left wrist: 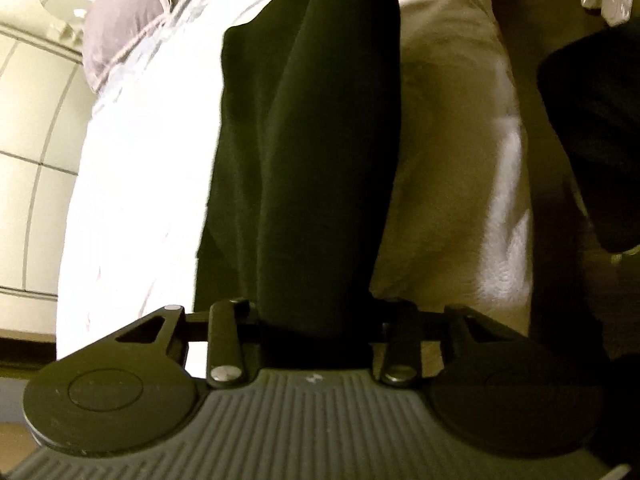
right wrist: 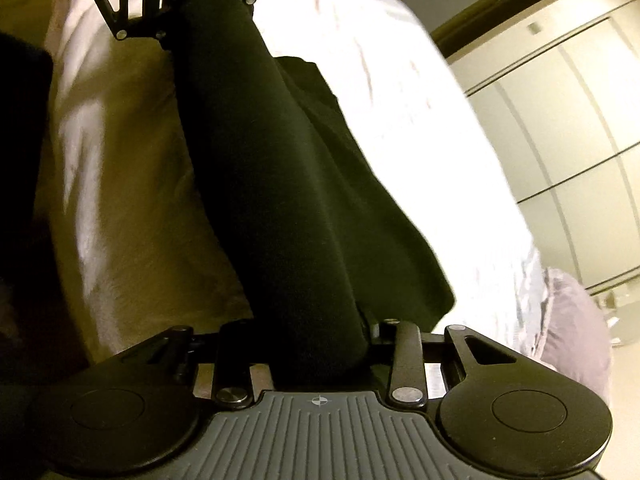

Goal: Fold clothes
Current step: 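Carry the hanging black jacket with both grippers toward the folded clothes pile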

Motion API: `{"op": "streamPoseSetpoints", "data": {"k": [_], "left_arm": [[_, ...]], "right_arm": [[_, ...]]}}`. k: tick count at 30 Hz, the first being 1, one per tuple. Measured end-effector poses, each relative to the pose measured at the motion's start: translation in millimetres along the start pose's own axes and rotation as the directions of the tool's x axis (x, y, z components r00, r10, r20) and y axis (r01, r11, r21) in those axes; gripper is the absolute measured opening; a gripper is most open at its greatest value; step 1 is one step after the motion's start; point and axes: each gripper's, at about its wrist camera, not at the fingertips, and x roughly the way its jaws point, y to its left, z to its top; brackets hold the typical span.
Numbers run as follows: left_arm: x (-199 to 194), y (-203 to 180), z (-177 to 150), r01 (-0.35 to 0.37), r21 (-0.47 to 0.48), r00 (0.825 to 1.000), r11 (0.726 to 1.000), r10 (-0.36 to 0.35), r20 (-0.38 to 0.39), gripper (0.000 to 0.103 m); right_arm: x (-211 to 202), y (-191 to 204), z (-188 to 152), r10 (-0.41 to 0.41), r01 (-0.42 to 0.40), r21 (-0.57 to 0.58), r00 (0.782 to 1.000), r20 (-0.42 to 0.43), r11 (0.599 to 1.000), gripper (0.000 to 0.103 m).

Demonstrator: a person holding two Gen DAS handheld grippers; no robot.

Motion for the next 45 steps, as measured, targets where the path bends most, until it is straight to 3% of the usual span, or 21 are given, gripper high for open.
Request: {"op": "streamPoseSetpoints", "data": {"k": [5,9,13,21,26,32,37,45], "left_arm": [[-37.1,57.8,18.9,0.070,-0.039,0.997,0.997,-0.072,-0.034,0.032],[-69.6,95.0,24.6,0.101,-0.029,0.995,0.994,-0.102,-0.020,0.031],[-88.6,122.9,35.3,0.122,0.027,0.992,0.992,-0.123,0.020,0.031],[-111.0,168.7,65.2,0.087,0.184,0.985,0.979,-0.113,0.131,0.031],[-109.5,191.7,91.2,0.040,0.290,0.971,0.956,-0.105,0.213,0.031],[-131.8,171.4,101.9,0.015,0.390,0.950,0.921,-0.136,0.282,0.031],[-131.7,162.5,149.4,0.012,0.440,0.941,0.898,-0.159,0.300,0.031],[-132.5,158.8,243.6,0.025,0.424,0.947,0.906,-0.157,0.280,0.031]], "right_arm": [[-32.5,-47.9,21.4,0.088,-0.088,0.003,0.994,-0.071,0.996,0.033],[-63.2,-87.5,40.8,0.126,-0.124,0.020,0.988,-0.095,0.992,0.032],[-118.2,-99.9,24.1,0.136,-0.130,0.055,0.983,-0.127,0.990,0.032],[-151.8,-149.0,27.5,0.081,-0.037,0.194,0.971,-0.224,0.980,0.032],[-185.8,-153.5,17.9,0.025,0.059,0.277,0.956,-0.291,0.959,0.032],[-222.1,-160.2,-5.4,-0.010,0.146,0.343,0.930,-0.368,0.928,0.032],[-245.7,-168.0,-47.5,0.007,0.164,0.395,0.918,-0.397,0.904,0.032],[-275.8,-198.4,-130.9,-0.006,0.161,0.391,0.929,-0.370,0.906,0.032]]}}
